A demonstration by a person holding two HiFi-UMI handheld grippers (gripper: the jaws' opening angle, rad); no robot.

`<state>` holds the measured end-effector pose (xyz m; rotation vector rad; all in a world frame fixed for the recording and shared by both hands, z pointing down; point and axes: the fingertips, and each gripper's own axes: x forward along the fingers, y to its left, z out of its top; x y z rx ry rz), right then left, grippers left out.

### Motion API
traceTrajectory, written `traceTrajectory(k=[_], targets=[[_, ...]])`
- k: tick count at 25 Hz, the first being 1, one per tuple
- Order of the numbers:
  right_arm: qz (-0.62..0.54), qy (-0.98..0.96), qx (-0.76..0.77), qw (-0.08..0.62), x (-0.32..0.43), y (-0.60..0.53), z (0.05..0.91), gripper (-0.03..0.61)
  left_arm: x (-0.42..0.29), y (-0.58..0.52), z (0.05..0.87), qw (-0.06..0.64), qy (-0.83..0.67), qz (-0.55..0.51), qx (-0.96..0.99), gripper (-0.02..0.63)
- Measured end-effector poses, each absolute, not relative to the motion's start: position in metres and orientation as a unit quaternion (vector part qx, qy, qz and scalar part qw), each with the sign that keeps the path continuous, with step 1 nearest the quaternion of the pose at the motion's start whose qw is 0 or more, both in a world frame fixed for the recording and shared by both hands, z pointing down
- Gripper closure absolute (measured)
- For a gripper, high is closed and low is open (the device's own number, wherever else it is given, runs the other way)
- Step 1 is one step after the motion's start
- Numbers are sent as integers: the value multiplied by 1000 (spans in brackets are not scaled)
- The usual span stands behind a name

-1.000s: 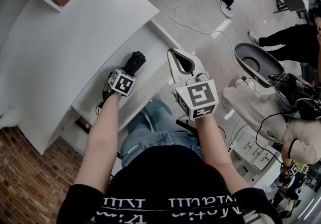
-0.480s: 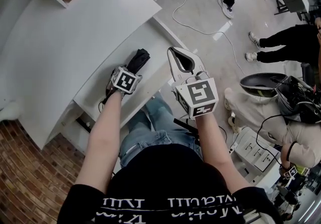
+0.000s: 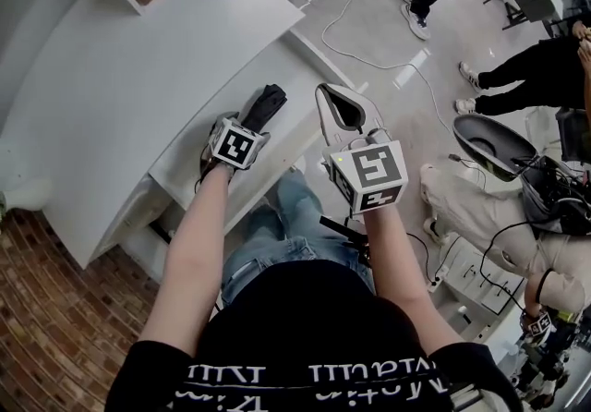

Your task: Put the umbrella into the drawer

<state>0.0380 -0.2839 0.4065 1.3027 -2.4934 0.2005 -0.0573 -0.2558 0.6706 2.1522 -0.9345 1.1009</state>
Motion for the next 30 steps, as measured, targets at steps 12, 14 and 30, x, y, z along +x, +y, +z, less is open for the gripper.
traceTrajectory(k=[12,14,30], targets=[[38,-856,497,135,43,-241,368,569,-78,-257,598,223,-392,344,824,219],[34,-853,504,130,46,-233,361,569,-81,-256,581,215,-400,325,830,219],[-17,-837,539,95,41,-179,306,569,-121,-238,466,142,-458,203,853,219]])
